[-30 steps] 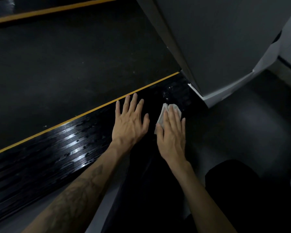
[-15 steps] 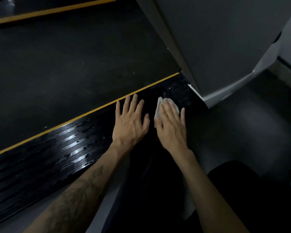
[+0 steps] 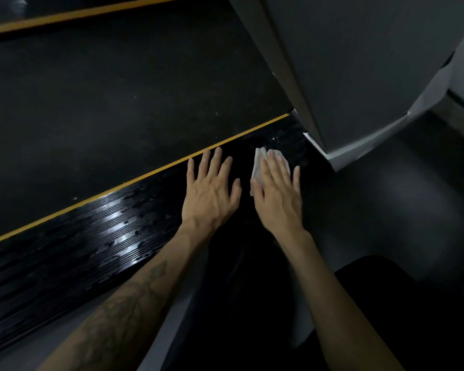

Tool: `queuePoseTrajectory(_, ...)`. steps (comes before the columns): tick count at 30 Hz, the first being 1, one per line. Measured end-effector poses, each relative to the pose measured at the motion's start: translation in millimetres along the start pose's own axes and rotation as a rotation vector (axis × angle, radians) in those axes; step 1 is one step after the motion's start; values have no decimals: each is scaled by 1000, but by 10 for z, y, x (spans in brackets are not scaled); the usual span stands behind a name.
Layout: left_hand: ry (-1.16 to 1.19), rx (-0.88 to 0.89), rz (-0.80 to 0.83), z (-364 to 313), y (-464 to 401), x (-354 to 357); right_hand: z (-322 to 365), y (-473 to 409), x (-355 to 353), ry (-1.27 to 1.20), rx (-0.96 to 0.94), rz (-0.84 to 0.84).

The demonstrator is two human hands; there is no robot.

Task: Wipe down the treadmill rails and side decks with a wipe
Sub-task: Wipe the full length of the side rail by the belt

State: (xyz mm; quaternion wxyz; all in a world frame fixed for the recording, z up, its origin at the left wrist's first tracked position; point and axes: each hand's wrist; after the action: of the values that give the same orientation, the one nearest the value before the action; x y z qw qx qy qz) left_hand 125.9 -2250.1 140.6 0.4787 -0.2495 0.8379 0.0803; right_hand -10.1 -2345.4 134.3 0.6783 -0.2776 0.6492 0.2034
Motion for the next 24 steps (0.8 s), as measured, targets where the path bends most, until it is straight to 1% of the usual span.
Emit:
queuePoseTrajectory(3,4,-6,4,-6,-1,-4,178,128,7,23,62,2)
queuePoseTrajectory(6,9,-3,6,-1,-9,-3,246,39,-18,24,-26,54)
queuePoseTrajectory(9,16,-2,-4,-2,-5,-4,94,-139,-42,4,-68,61)
queuePoseTrajectory(11,8,-2,-3,-2,-3,-5,20,-132,-38,19,-25,37)
queuePoseTrajectory(14,1,-4,-2,-14,-6,-7,110,2,-42,49,39,38)
queuePoseTrajectory(17,9,-9,5,-25,-9,-18,192,-24,-55,54,-29,76)
queuePoseTrajectory(20,5,-6,-2,-29,-5,-16,95,-212,-62,40,-86,63)
queuePoseTrajectory(24,6,-6,-10,-20,-10,-13,16,-220,-99,40,-12,69)
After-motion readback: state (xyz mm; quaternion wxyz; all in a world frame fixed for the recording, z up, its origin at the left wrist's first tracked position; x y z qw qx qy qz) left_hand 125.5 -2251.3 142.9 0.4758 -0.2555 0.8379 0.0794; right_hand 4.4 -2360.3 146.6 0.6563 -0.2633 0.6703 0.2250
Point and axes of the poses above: each hand's wrist, its own y-axis away from the middle knuckle, its own x-axis out of the palm, z = x × y, and after that the axes turned 13 degrees about y, right-handed
